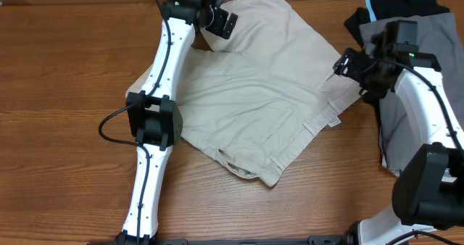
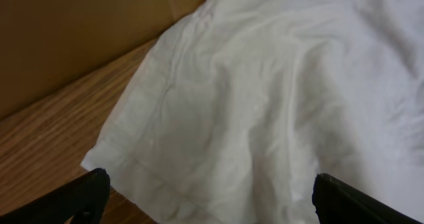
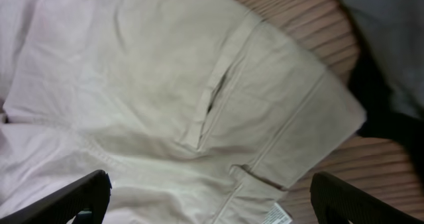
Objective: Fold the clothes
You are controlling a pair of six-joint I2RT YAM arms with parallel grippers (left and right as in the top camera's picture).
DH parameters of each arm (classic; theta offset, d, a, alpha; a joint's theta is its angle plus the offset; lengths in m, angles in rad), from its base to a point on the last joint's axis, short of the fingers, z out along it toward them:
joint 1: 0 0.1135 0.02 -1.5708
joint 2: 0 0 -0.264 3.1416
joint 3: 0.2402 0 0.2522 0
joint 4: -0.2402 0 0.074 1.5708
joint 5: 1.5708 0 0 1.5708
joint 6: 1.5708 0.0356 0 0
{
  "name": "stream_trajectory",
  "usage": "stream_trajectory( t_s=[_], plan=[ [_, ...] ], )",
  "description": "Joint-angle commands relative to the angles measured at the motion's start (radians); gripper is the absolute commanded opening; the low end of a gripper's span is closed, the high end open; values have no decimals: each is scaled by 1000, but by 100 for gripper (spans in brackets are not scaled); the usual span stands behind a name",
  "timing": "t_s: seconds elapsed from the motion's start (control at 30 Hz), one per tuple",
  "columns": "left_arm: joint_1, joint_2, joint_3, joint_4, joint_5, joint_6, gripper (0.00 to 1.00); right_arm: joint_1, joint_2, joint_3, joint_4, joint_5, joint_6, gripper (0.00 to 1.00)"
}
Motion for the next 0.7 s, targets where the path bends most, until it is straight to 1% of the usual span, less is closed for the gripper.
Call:
stream_trajectory(
  t_s=[0.0,0.1,0.17,0.37,0.53,0.67],
  plan=[
    [-11,48,6,-14,9,32,100,31,-10,23,-2,-17,-2,100],
    [-15,73,4,-70,5,32,100,52,-10,23,-11,-18,2,100],
    [-16,77,-11,-76,-4,29,100,66,-10,21,-13,-18,2,100],
    [-16,78,-27,-74,-3,-6,100,105,-10,21,-22,-17,17,100],
    [-16,85,-77,-51,-2,-8,100,130,-10,21,-41,-18,32,100],
    [-16,91,-125,-20,-3,-38,100,143,-10,21,-50,-22,52,100]
  ],
)
